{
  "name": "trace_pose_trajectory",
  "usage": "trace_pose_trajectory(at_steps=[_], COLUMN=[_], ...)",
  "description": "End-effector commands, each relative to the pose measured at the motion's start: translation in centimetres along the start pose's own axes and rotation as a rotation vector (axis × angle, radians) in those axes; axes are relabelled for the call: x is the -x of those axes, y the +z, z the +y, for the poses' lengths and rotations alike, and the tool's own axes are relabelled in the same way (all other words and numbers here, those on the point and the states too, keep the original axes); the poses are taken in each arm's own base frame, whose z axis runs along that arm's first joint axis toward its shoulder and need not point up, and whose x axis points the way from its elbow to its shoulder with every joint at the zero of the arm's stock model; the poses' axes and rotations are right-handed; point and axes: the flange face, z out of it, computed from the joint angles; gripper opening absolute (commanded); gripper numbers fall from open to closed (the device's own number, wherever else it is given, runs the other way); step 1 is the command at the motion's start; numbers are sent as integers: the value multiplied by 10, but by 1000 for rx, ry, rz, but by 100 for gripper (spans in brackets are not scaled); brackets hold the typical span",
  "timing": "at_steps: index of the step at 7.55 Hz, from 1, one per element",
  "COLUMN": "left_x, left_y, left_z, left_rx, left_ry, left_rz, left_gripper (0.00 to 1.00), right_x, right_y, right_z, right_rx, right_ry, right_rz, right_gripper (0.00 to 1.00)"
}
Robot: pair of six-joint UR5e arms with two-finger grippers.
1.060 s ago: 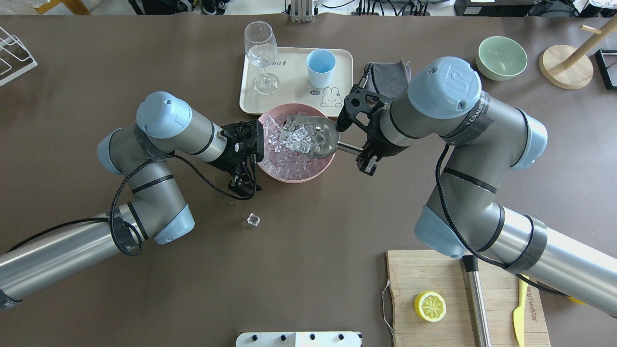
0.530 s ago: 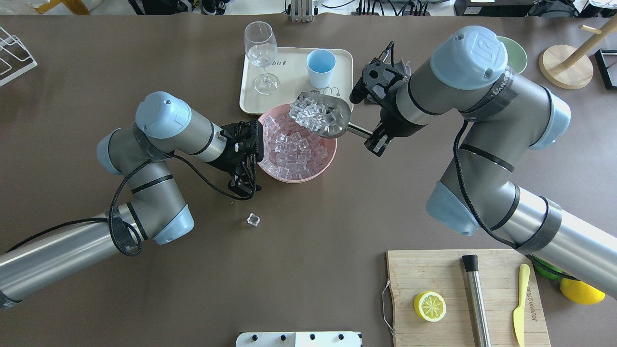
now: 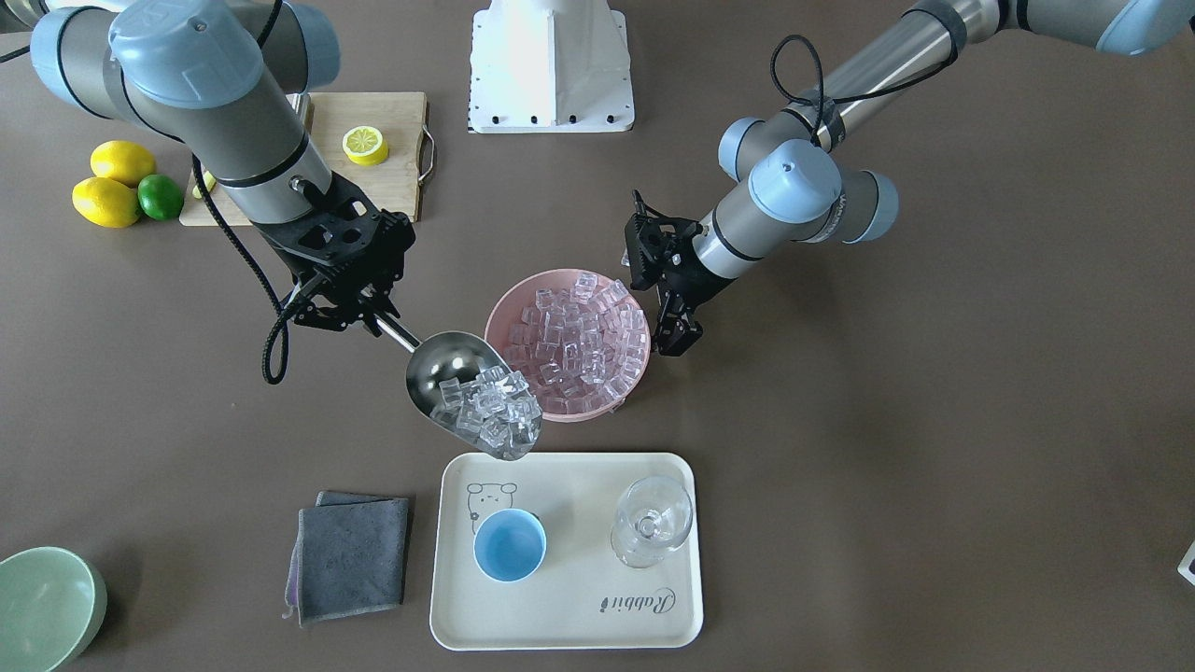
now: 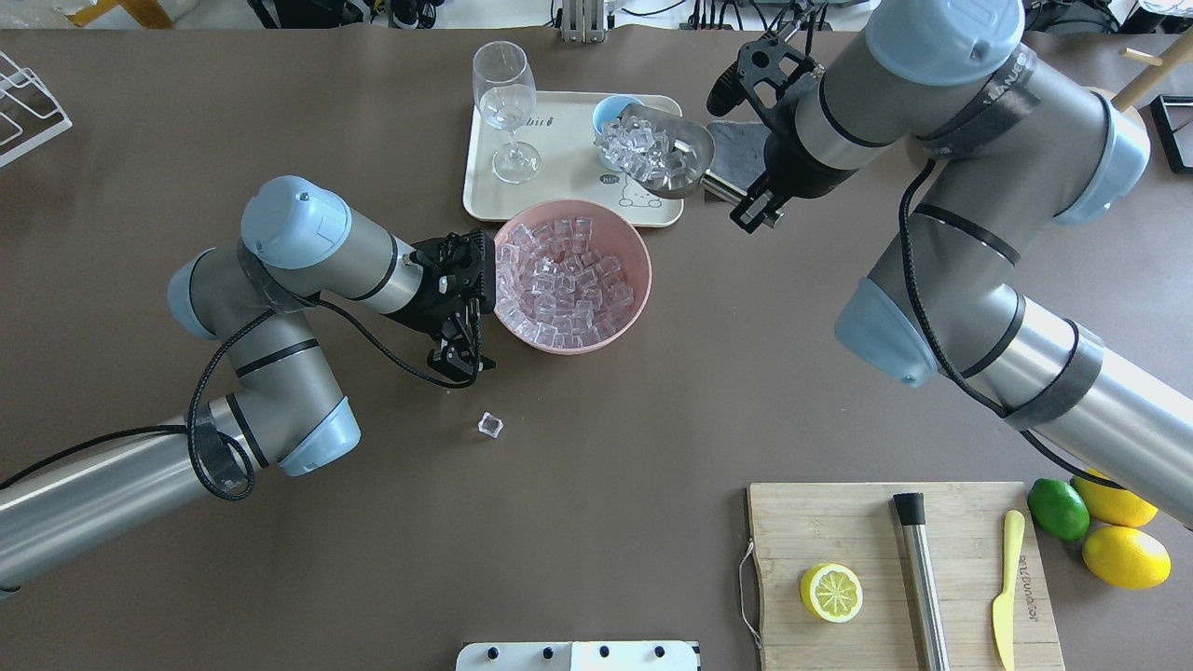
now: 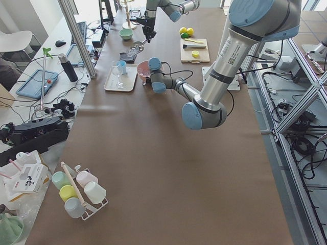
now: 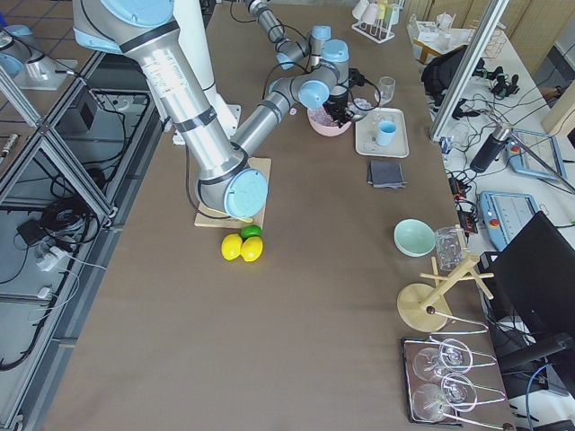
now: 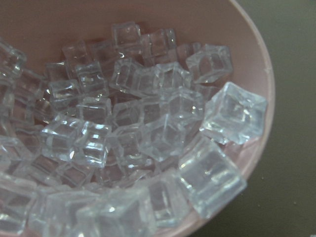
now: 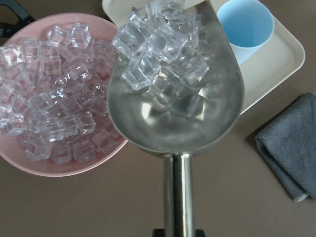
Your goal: Put ice in cup with scoop
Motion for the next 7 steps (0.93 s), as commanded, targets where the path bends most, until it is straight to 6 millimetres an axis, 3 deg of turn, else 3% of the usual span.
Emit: trace_pose_trajectory(at_steps=[1, 3, 4, 6, 7], left_x=[-1, 9, 11, -7, -5], left_y=[-4, -15, -25, -73, -96], left_z=[11, 15, 15, 1, 6], left_rx=[7, 14, 35, 113, 150], left_ry=[-6, -19, -36, -89, -126], left_rz=[-1, -17, -21, -25, -39], left_gripper=[99, 99, 99, 99, 99], right_x=[-52, -72, -71, -66, -54], right_y=[11, 38, 43, 48, 33], right_z=[-52, -60, -68, -76, -94], right_rx=[65, 115, 130, 200, 274], right_ry=[132, 160, 164, 113, 47], right_rz=[65, 79, 56, -5, -8], right_gripper=[0, 0, 0, 0, 0])
